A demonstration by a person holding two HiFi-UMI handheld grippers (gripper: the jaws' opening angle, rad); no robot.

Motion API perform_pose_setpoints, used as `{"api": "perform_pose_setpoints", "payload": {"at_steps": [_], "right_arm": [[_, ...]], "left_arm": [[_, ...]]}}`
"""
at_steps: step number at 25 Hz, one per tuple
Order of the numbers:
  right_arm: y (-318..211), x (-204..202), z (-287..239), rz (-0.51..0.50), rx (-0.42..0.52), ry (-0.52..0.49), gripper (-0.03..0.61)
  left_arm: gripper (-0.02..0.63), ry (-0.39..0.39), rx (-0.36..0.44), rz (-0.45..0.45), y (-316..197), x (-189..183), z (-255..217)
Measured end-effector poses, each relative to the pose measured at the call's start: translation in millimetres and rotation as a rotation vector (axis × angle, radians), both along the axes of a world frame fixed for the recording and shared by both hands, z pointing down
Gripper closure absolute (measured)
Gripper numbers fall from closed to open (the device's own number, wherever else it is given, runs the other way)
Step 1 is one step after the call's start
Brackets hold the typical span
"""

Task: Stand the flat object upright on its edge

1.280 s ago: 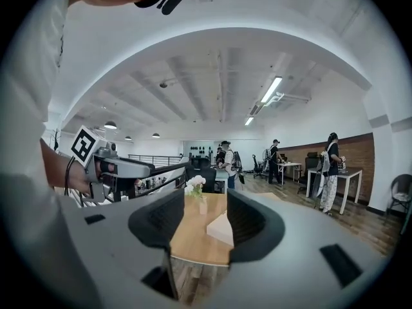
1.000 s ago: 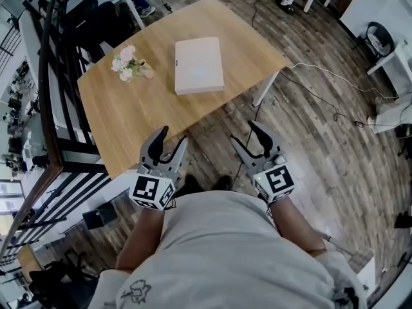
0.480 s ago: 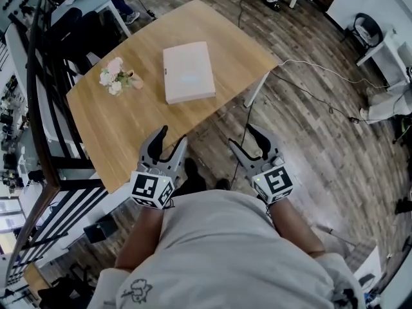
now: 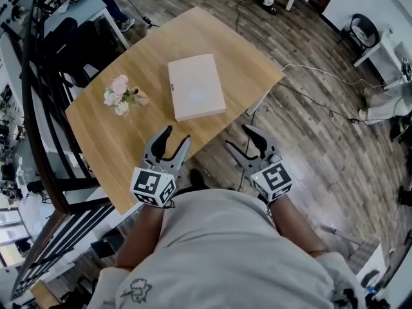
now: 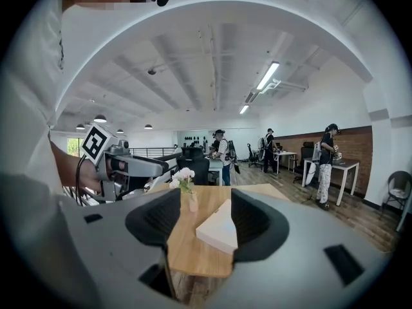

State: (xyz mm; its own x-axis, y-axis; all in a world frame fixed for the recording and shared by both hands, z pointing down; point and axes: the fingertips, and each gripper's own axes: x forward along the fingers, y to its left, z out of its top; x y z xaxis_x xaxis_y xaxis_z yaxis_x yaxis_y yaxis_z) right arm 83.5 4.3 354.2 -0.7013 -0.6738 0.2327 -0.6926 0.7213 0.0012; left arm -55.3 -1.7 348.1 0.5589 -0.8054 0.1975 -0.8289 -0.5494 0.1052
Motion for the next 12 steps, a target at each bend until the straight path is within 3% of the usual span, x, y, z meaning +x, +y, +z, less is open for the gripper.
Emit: {"api": "perform_pose_setpoints", "payload": {"at_steps": [12], "right_arm": [[-54.0, -67.1, 9.2, 0.042, -0.046, 0.032, 0.325]], "left_arm": [[0.394, 0.016, -0.011, 0.024, -52.7, -80.8, 1.2]]}}
